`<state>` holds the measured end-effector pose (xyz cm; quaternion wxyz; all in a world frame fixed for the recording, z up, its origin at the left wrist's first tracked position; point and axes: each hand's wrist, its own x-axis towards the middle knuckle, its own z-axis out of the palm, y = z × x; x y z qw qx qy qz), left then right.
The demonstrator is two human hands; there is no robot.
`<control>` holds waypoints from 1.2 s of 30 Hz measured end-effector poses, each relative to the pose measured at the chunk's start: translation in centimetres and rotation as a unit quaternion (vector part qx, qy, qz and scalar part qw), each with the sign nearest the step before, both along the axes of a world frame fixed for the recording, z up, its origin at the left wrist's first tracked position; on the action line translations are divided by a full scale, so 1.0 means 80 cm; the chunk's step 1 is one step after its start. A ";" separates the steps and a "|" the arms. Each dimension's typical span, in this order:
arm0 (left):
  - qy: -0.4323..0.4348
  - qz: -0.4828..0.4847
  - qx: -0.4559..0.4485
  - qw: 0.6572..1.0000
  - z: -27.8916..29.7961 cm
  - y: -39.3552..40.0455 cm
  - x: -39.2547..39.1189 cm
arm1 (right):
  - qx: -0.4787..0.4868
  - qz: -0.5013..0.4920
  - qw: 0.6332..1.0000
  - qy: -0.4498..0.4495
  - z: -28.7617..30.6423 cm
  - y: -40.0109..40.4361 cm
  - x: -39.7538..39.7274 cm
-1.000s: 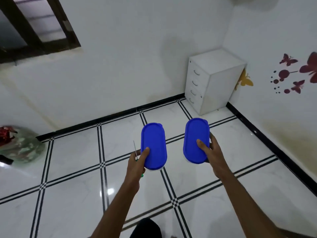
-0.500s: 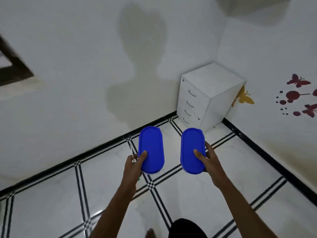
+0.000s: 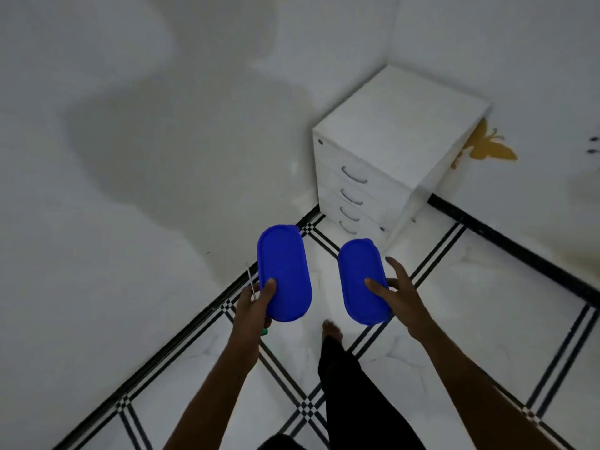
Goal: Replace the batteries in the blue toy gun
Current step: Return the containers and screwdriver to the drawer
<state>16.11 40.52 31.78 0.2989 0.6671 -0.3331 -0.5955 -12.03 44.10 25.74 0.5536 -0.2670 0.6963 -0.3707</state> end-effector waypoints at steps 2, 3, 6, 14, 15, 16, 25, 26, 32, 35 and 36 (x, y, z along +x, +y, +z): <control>-0.011 -0.004 0.001 1.000 -0.016 -0.054 -0.011 | 0.013 0.003 1.000 0.011 -0.025 -0.056 -0.008; -0.014 -0.008 0.009 1.000 -0.036 -0.087 -0.017 | 0.025 -0.001 1.000 0.014 -0.050 -0.088 -0.013; -0.024 -0.022 0.030 0.999 -0.104 -0.169 -0.031 | 0.061 0.009 0.998 0.030 -0.130 -0.177 -0.025; -0.036 -0.114 0.063 0.991 -0.313 -0.348 -0.045 | 0.075 0.055 0.989 0.114 -0.325 -0.384 -0.047; -0.043 -0.132 0.063 0.988 -0.329 -0.365 -0.046 | 0.073 0.059 0.987 0.130 -0.339 -0.403 -0.049; -0.049 -0.149 0.058 0.986 -0.343 -0.380 -0.048 | 0.069 0.062 0.985 0.143 -0.352 -0.419 -0.051; -0.036 -0.211 0.047 0.976 -0.381 -0.460 -0.045 | 0.112 -0.023 0.975 0.188 -0.390 -0.465 -0.039; -0.037 -0.217 0.044 0.975 -0.376 -0.462 -0.043 | 0.118 -0.026 0.977 0.178 -0.388 -0.461 -0.032; -0.046 -0.272 0.016 0.961 -0.336 -0.462 -0.007 | 0.155 -0.016 0.979 0.134 -0.364 -0.415 0.045; -0.053 -0.276 0.021 0.959 -0.326 -0.456 0.015 | 0.177 -0.005 0.977 0.119 -0.362 -0.391 0.090; -0.058 -0.281 0.025 0.958 -0.321 -0.454 0.023 | 0.189 -0.004 0.976 0.106 -0.360 -0.381 0.107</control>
